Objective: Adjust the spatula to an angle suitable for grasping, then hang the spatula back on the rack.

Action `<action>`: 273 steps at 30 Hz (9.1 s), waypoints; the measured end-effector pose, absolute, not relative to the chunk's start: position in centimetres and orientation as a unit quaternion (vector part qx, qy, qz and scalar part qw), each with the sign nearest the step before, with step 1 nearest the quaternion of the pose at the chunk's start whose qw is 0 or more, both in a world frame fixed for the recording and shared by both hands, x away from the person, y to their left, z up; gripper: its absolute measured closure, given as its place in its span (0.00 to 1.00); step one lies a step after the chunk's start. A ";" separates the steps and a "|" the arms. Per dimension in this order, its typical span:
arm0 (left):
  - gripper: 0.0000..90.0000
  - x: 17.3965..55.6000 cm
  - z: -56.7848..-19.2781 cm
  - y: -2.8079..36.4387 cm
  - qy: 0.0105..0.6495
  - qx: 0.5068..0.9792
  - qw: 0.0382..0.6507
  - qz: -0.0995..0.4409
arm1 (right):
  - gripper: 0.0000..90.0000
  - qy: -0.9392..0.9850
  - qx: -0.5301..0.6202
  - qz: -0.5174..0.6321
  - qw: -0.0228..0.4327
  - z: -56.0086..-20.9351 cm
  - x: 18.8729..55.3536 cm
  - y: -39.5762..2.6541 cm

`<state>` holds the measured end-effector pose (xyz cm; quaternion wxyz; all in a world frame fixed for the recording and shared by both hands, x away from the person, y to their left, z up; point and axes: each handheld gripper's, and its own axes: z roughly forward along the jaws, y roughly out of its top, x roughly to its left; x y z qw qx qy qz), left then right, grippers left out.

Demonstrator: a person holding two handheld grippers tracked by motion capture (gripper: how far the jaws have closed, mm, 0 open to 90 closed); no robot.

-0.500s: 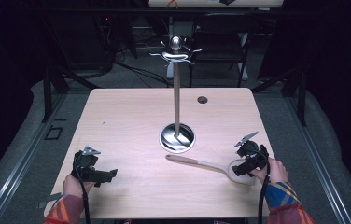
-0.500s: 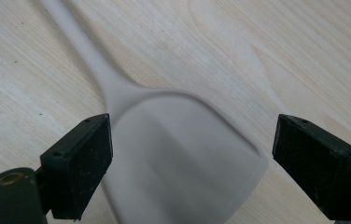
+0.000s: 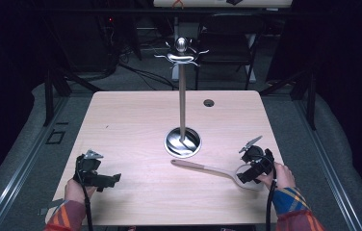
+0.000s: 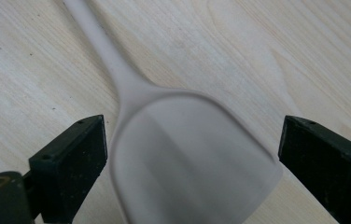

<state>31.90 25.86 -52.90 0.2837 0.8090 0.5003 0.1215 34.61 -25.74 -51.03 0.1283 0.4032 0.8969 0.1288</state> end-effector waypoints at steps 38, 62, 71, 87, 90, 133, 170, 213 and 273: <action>0.00 32.3 -53.0 25.7 0.494 0.813 0.271 0.144 | 0.35 0.943 0.306 0.103 0.082 -53.4 36.4 -20.5; 0.01 32.2 -52.9 25.5 0.485 0.818 0.268 0.154 | 0.77 0.947 0.298 0.101 0.071 -54.1 37.1 -19.5; 0.01 32.1 -52.8 25.6 0.484 0.819 0.268 0.151 | 0.80 0.947 0.301 0.095 0.067 -54.0 36.9 -19.8; 0.01 32.4 -53.1 25.9 0.487 0.818 0.265 0.151 | 0.75 0.955 0.280 0.078 0.058 -54.3 36.9 -19.1; 0.01 32.2 -53.3 26.0 0.489 0.818 0.264 0.147 | 0.78 0.956 0.275 0.082 0.055 -54.5 37.0 -19.1; 0.01 32.4 -53.3 25.0 0.471 0.832 0.255 0.145 | 0.87 0.963 0.232 0.107 0.089 -52.6 34.4 -18.9; 0.01 32.4 -53.6 24.8 0.463 0.841 0.244 0.137 | 0.87 0.965 0.243 0.076 0.058 -53.6 35.4 -17.5; 0.01 32.4 -53.6 24.8 0.459 0.843 0.242 0.140 | 0.87 0.866 0.386 0.268 0.170 -49.9 33.9 -19.0; 0.01 32.7 -53.7 24.6 0.453 0.849 0.237 0.135 | 0.87 0.782 0.405 0.403 0.248 -45.2 33.5 -20.1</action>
